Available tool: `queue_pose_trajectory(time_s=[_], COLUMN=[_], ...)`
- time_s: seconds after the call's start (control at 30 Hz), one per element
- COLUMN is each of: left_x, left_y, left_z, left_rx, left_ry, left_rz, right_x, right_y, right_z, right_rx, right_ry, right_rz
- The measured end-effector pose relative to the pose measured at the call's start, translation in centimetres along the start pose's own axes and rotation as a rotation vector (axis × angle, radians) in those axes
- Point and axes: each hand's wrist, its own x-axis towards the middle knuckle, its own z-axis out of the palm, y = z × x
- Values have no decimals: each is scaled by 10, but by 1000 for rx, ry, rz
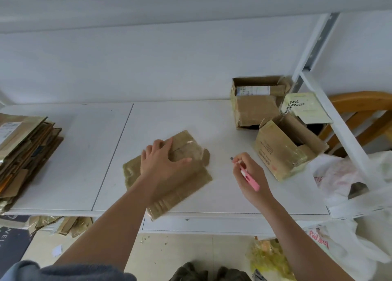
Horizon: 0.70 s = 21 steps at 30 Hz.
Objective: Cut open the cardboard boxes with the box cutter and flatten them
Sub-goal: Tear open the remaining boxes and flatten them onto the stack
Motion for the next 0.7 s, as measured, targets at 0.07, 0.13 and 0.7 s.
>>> queue_pose_trajectory(time_s=[0.07, 0.13, 0.7], left_x=[-1, -1, -29], left_y=[-5, -11, -82], left_z=[-5, -9, -52], left_rx=[19, 32, -425], left_ry=[20, 12, -190], left_rz=[-193, -363, -559], right_x=[1, 2, 23], right_y=[17, 35, -71], right_z=[3, 7, 92], right_rx=[-198, -330, -22], right_ry=[-43, -163, -544], right_rz=[2, 68, 65])
